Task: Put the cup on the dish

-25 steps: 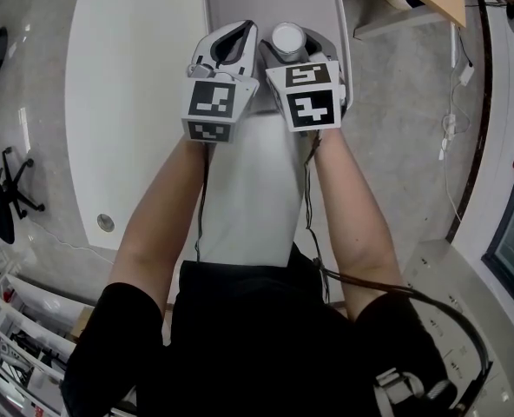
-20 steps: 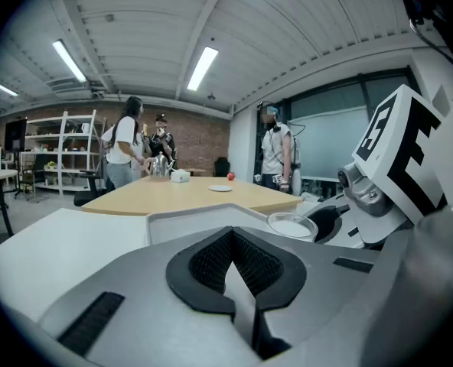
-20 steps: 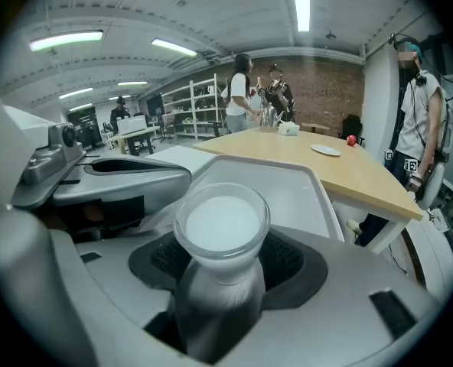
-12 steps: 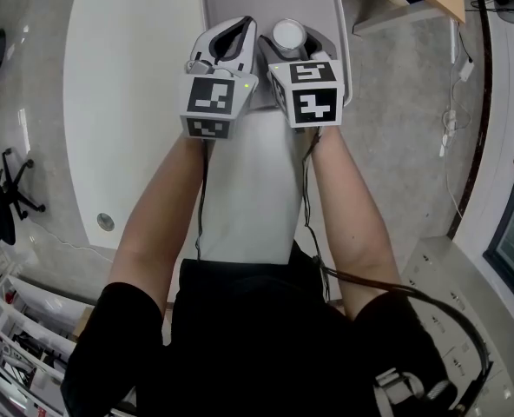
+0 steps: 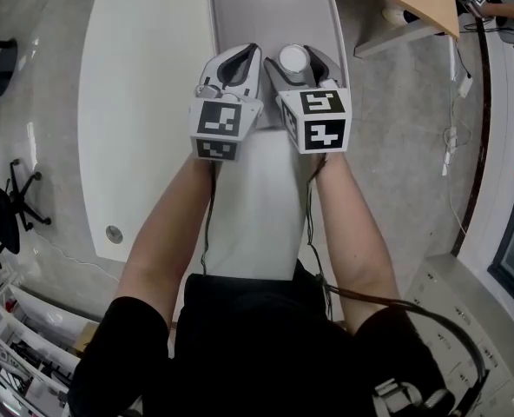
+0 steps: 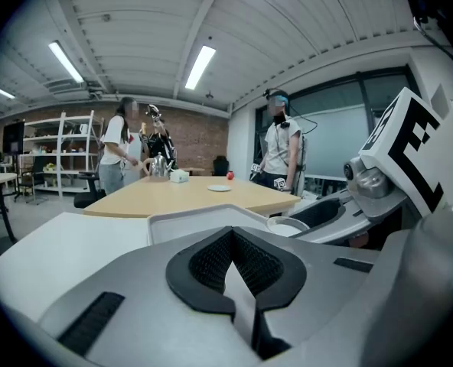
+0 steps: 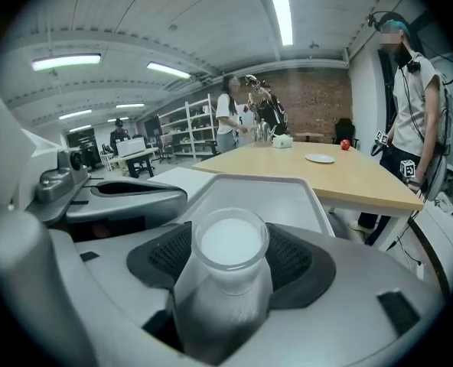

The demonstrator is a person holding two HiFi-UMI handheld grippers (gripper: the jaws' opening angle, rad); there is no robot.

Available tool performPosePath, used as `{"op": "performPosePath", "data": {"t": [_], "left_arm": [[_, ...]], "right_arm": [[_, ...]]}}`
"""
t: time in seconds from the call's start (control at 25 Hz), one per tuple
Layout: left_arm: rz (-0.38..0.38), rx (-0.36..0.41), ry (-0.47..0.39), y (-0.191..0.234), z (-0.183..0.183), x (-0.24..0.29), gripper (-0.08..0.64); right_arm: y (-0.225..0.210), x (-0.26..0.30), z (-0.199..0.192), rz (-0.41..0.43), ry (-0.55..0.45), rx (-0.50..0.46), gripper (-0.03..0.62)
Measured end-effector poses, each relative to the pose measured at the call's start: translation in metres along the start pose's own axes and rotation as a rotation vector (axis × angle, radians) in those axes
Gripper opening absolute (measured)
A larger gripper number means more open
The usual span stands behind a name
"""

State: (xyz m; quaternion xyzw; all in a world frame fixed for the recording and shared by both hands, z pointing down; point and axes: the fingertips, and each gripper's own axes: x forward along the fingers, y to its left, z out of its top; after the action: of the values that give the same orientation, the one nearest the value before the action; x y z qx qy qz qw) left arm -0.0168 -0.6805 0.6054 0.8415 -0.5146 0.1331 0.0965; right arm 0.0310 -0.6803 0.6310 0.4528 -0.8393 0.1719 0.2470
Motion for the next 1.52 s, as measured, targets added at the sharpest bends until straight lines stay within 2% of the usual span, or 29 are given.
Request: {"op": "performPosePath", "data": {"t": [0.24,0.48,0.52,0.56,0.6,0.76,1.24,1.52], "left_arm": [[0.002,0.008,-0.032,-0.004,0.025,-0.023,0.000],[0.000,0.029,-0.090,-0.014,0.071,-0.058,0.000],[0.000,0.029,-0.099,-0.017,0.079,-0.066,0.000],[0.002,0.030,-0.106,-0.021,0.087,-0.074,0.000],[0.002,0.032,-0.112,-0.026,0.095,-0.084,0.000],[0.000,0.045,-0.142,-0.047,0.127,-0.122,0.000],[-0.018,0.040,-0.244,-0.113,0.209,-0.241,0.000],[-0.061,0.050,-0.276,-0.141,0.228,-0.288,0.000]], "right_arm": [[0.008,-0.029,0.033,-0.004,-0.068,-0.016,0.253],[0.019,-0.083,0.080,-0.050,-0.189,-0.046,0.252],[0.020,-0.096,0.087,-0.066,-0.219,-0.043,0.230],[0.020,-0.110,0.093,-0.089,-0.248,-0.042,0.141],[0.021,-0.124,0.098,-0.112,-0.273,-0.043,0.090],[0.035,-0.179,0.117,-0.137,-0.348,-0.039,0.038],[0.101,-0.318,0.158,-0.103,-0.475,-0.081,0.014],[0.121,-0.362,0.158,-0.085,-0.507,-0.062,0.012]]}}
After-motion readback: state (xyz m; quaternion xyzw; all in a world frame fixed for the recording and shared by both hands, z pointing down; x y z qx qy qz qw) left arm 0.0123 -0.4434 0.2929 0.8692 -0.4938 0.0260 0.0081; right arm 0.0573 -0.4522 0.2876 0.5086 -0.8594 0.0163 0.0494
